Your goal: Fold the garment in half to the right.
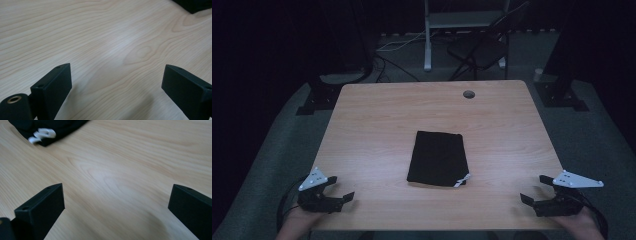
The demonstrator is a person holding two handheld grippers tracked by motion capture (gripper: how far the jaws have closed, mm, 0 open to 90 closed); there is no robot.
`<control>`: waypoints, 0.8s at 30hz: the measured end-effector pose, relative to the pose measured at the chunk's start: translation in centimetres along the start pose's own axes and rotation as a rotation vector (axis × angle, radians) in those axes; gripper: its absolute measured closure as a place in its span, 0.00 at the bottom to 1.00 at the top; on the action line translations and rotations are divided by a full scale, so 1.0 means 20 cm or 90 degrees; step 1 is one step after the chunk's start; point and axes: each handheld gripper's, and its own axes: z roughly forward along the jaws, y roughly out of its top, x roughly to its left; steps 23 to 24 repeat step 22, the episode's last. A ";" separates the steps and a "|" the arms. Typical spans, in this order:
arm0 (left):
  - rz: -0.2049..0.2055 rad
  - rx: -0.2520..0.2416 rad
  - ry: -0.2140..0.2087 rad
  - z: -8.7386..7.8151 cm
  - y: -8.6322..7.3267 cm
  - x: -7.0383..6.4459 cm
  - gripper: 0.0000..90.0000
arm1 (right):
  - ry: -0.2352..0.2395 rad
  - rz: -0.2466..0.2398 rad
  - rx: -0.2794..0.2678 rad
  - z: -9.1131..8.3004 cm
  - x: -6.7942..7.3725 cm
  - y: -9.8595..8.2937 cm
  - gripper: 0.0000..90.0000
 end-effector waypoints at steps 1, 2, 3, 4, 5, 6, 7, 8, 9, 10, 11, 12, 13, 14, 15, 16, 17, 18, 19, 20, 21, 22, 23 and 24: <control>-0.004 -0.003 0.005 -0.01 -0.01 0.02 0.10 | -0.005 0.003 0.000 -0.01 -0.01 -0.01 0.00; -0.015 -0.011 0.011 -0.03 -0.02 0.04 0.10 | -0.010 0.007 -0.002 -0.03 -0.02 -0.02 0.00; -0.035 -0.023 0.021 -0.06 -0.03 0.09 0.10 | -0.012 0.011 -0.005 -0.04 -0.02 -0.03 0.00; -0.041 -0.028 0.027 -0.07 -0.04 0.11 0.10 | -0.015 0.012 -0.006 -0.05 -0.03 -0.04 0.00; -0.041 -0.028 0.027 -0.07 -0.04 0.11 0.10 | -0.015 0.012 -0.006 -0.05 -0.03 -0.04 0.00; -0.049 -0.025 0.038 -0.09 -0.06 0.14 0.10 | -0.019 0.013 -0.006 -0.06 -0.03 -0.04 0.00; -0.054 -0.025 0.042 -0.10 -0.07 0.15 0.10 | -0.022 0.016 -0.009 -0.07 -0.04 -0.05 0.00; -0.060 -0.028 0.043 -0.11 -0.08 0.16 0.10 | -0.028 0.017 -0.011 -0.08 -0.04 -0.06 0.00; -0.062 -0.030 0.047 -0.12 -0.09 0.17 0.10 | -0.032 0.019 -0.015 -0.09 -0.05 -0.06 0.00; -0.066 -0.032 0.050 -0.13 -0.09 0.18 0.10 | -0.035 0.024 -0.018 -0.10 -0.06 -0.07 0.00; -0.073 -0.034 0.049 -0.14 -0.10 0.19 0.10 | -0.035 0.029 -0.021 -0.11 -0.06 -0.07 0.00; -0.076 -0.033 0.046 -0.14 -0.11 0.19 0.10 | -0.037 0.032 -0.024 -0.12 -0.07 -0.08 0.00; -0.082 -0.035 0.047 -0.15 -0.11 0.19 0.10 | -0.041 0.034 -0.026 -0.12 -0.07 -0.08 0.00; -0.081 -0.038 0.049 -0.15 -0.12 0.19 0.10 | -0.043 0.036 -0.026 -0.13 -0.08 -0.09 0.00; -0.079 -0.039 0.049 -0.15 -0.12 0.19 0.10 | -0.042 0.039 -0.027 -0.13 -0.08 -0.09 0.00; -0.079 -0.036 0.051 -0.14 -0.12 0.19 0.10 | -0.043 0.040 -0.031 -0.14 -0.09 -0.09 0.00; -0.076 -0.034 0.055 -0.14 -0.12 0.19 0.10 | -0.040 0.047 -0.033 -0.14 -0.09 -0.09 0.00; -0.076 -0.035 0.055 -0.14 -0.12 0.19 0.10 | -0.036 0.049 -0.034 -0.14 -0.09 -0.10 0.00; -0.076 -0.035 0.056 -0.14 -0.12 0.18 0.10 | -0.036 0.050 -0.034 -0.14 -0.10 -0.10 0.00; -0.076 -0.037 0.057 -0.14 -0.12 0.18 0.10 | -0.037 0.052 -0.035 -0.14 -0.10 -0.10 0.00; -0.077 -0.038 0.056 -0.14 -0.12 0.18 0.10 | -0.038 0.053 -0.037 -0.14 -0.10 -0.10 0.00; -0.079 -0.039 0.056 -0.14 -0.12 0.19 0.10 | -0.038 0.053 -0.038 -0.14 -0.10 -0.10 0.00; -0.079 -0.039 0.056 -0.14 -0.12 0.19 0.10 | -0.038 0.053 -0.038 -0.14 -0.10 -0.10 0.00; -0.079 -0.039 0.056 -0.14 -0.12 0.19 0.10 | -0.038 0.053 -0.038 -0.14 -0.10 -0.10 0.00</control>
